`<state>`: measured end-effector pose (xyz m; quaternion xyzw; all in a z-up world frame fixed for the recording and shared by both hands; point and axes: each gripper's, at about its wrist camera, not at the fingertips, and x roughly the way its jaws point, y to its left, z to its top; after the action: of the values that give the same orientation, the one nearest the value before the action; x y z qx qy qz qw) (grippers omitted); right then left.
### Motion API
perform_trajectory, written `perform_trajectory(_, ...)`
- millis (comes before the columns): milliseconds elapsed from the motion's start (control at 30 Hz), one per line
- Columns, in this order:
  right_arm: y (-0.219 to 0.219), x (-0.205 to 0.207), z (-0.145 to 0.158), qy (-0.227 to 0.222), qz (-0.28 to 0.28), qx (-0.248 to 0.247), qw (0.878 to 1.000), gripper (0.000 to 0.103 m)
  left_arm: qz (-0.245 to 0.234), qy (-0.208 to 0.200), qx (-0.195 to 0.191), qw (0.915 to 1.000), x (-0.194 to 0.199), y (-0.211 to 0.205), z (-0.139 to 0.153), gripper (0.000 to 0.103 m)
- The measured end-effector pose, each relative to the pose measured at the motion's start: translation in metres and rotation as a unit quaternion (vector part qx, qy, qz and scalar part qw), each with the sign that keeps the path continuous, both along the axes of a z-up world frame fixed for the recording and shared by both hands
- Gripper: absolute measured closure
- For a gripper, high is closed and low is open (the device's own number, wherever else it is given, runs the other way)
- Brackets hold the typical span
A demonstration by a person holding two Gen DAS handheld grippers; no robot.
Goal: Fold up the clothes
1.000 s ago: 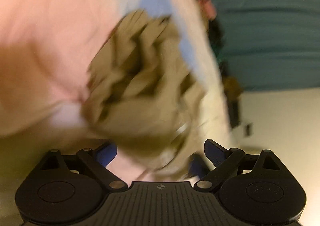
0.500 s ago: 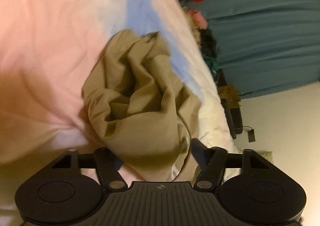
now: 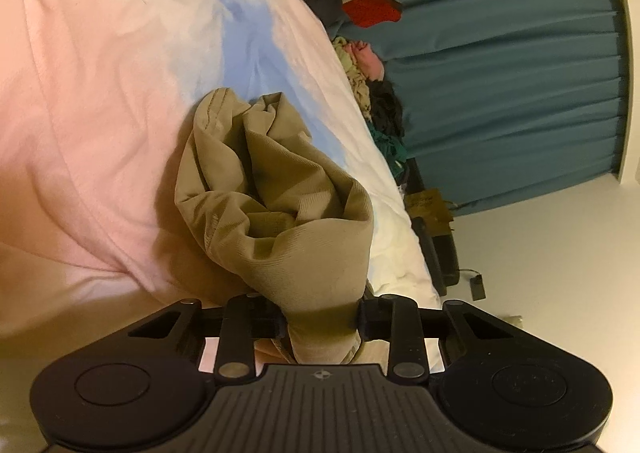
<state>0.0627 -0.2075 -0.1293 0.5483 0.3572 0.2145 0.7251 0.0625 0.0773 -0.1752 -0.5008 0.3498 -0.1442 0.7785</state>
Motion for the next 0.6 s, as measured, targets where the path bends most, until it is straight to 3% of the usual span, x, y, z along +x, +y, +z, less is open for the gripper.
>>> perform_trajectory(133,-0.015,0.001,-0.034,0.071,-0.069,0.013,0.995,0.003,0.020,0.001,-0.028,0.9994,-0.003,0.008,-0.003,0.075)
perform_trajectory(167,-0.021,-0.002,-0.036,0.075,-0.096,-0.005,0.992,0.015,0.025,0.001,-0.034,0.9991,-0.004,0.010,-0.004,0.075)
perform_trajectory(200,-0.026,-0.004,-0.037,0.077,-0.121,-0.024,0.989,0.029,0.030,0.001,-0.038,0.9988,-0.005,0.012,-0.005,0.076)
perform_trajectory(467,-0.023,-0.012,-0.022,0.040,-0.157,-0.092,0.983,0.046,0.042,0.031,-0.062,0.9967,0.001,0.018,-0.017,0.074)
perform_trajectory(567,-0.030,-0.009,-0.019,0.041,-0.156,-0.108,0.981,0.053,0.035,0.042,-0.069,0.9961,0.007,0.018,-0.023,0.067)
perform_trajectory(600,-0.031,-0.007,-0.018,0.041,-0.155,-0.114,0.980,0.055,0.033,0.043,-0.067,0.9963,0.012,0.018,-0.025,0.060)
